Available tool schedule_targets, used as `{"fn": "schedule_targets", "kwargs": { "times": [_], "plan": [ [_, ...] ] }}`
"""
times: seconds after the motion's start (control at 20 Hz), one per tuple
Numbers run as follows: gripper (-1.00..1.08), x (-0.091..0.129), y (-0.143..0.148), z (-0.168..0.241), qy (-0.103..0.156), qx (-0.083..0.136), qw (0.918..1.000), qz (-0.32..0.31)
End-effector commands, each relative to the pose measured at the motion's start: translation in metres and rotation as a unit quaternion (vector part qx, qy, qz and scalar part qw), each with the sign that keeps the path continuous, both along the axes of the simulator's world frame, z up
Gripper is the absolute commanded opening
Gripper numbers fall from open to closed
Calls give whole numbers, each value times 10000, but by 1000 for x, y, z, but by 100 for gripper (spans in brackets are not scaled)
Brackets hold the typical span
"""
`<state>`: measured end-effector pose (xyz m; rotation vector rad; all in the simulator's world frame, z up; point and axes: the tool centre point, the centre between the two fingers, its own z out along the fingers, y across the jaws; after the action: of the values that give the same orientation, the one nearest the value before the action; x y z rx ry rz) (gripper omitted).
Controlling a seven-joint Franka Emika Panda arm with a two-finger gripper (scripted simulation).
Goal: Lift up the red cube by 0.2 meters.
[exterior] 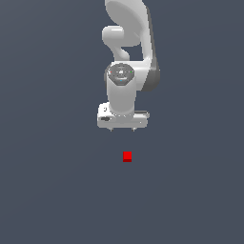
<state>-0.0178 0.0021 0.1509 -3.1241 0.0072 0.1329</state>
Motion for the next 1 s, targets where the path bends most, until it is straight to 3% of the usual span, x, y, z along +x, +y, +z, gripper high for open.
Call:
{"fn": "schedule_targets", "kwargs": {
  "times": [0.0,0.45,0.95],
  "plan": [
    [100,0,0,0,0,0,10000,0],
    [100,10,4,-21,-65,-10,10000,-1],
    [100,43,16,-84,-267,-45,9996,-3]
  ]
}}
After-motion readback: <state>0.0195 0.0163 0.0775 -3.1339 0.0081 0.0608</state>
